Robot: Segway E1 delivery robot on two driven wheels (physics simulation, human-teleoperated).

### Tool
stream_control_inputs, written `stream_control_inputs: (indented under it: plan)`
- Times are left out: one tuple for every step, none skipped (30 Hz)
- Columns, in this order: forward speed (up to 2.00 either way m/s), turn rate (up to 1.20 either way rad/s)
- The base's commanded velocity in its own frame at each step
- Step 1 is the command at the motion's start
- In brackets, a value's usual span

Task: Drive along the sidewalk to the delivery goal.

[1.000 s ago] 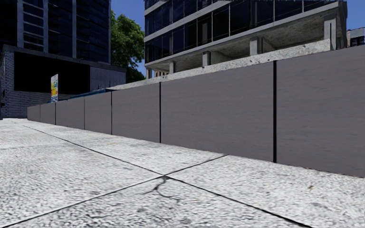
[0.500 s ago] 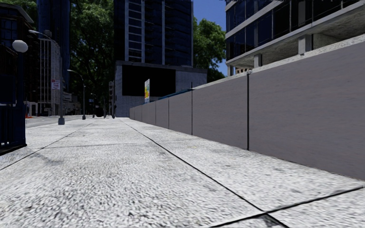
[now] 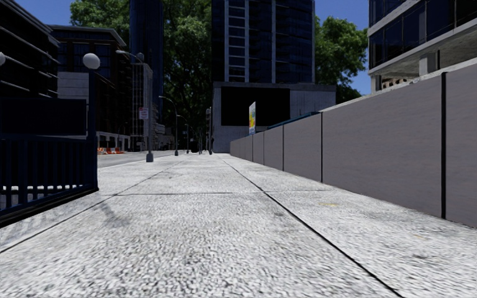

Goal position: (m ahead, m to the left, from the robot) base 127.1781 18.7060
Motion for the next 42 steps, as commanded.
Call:
stream_control_inputs:
  plan:
    - [1.57, 0.00]
    - [1.57, 0.00]
    - [1.57, 0.00]
    - [1.57, 0.00]
    - [1.57, 0.00]
    - [1.58, 0.00]
    - [1.58, 0.00]
    - [1.58, 0.00]
    - [1.58, 0.00]
    - [1.58, 0.00]
    - [1.59, 0.00]
    - [1.59, 0.00]
    - [1.59, 0.00]
    - [1.59, 0.00]
    - [1.63, 0.00]
    - [1.68, 0.00]
    - [1.79, 0.00]
    - [1.79, 0.00]
    - [1.87, 0.00]
    - [2.00, 0.00]
    - [2.00, 0.00]
    - [2.00, 0.00]
    - [2.00, 0.00]
    - [2.00, 0.00]
    - [2.00, 0.00]
    - [2.00, 0.00]
    - [2.00, 0.00]
    - [2.00, 0.00]
    - [2.00, 0.00]
    - [2.00, 0.00]
    - [2.00, 0.00]
    - [2.00, 0.00]
    - [2.00, 0.00]
    - [2.00, 0.00]
    - [2.00, 0.00]
    - [2.00, 0.00]
    - [2.00, 0.00]
    - [2.00, 0.00]
    - [2.00, 0.00]
    - [2.00, 0.00]
    - [2.00, 0.00]
    - [2.00, 0.00]
